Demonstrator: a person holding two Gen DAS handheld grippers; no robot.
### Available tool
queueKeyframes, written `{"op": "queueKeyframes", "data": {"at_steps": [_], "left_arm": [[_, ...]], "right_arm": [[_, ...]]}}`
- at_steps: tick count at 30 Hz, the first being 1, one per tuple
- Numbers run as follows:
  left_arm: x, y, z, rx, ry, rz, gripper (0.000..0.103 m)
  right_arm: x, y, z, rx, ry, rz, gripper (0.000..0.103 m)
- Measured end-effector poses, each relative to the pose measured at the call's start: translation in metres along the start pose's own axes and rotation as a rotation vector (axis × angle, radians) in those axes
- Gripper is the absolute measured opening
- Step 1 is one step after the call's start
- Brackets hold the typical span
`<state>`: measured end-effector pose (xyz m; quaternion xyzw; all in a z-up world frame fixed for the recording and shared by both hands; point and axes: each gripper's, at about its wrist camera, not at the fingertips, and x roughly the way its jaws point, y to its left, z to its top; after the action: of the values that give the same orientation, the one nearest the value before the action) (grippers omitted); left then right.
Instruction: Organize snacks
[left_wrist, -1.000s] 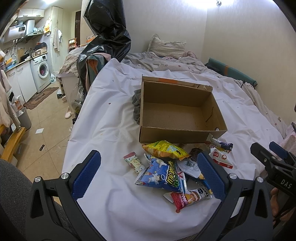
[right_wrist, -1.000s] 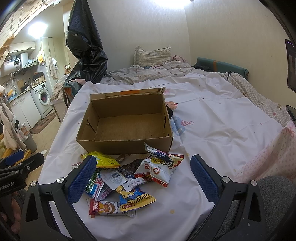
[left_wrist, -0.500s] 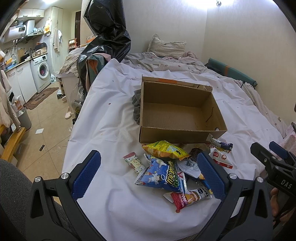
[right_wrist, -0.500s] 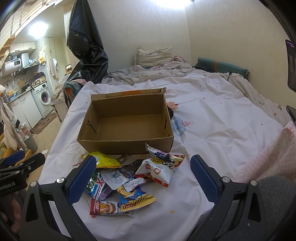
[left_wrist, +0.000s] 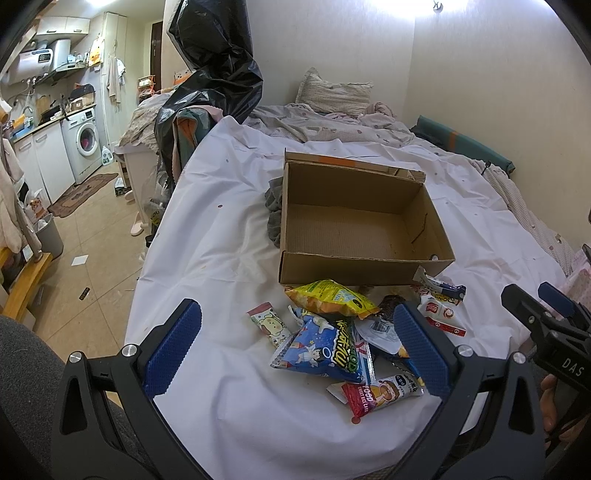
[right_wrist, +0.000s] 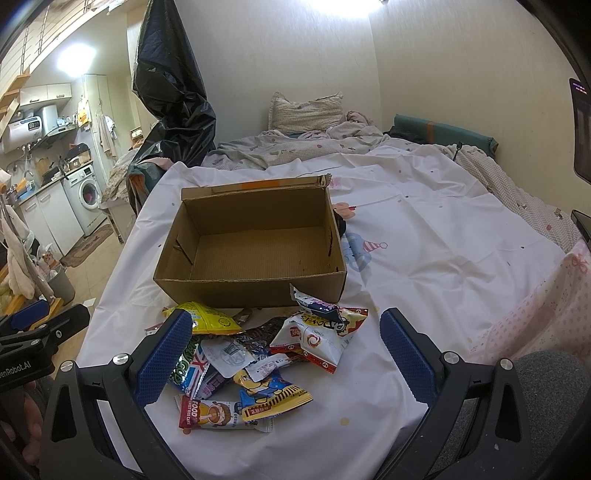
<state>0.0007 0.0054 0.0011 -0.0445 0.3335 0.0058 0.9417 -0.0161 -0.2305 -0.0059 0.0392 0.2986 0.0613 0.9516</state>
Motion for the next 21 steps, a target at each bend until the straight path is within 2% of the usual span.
{"op": "queueKeyframes", "data": {"at_steps": [14, 21], "left_arm": [[-0.0002, 0.0012, 0.0004, -0.004, 0.002, 0.001, 0.103], [0.0051, 0.0097, 0.0087, -0.028, 0.055, -0.024, 0.103]], "right_arm": [[0.0011, -0.0015, 0.0001, 0.0, 0.0, 0.001, 0.103], [-0.0025, 0.0004, 0.0038, 0.023, 0.017, 0.012, 0.103]]}}
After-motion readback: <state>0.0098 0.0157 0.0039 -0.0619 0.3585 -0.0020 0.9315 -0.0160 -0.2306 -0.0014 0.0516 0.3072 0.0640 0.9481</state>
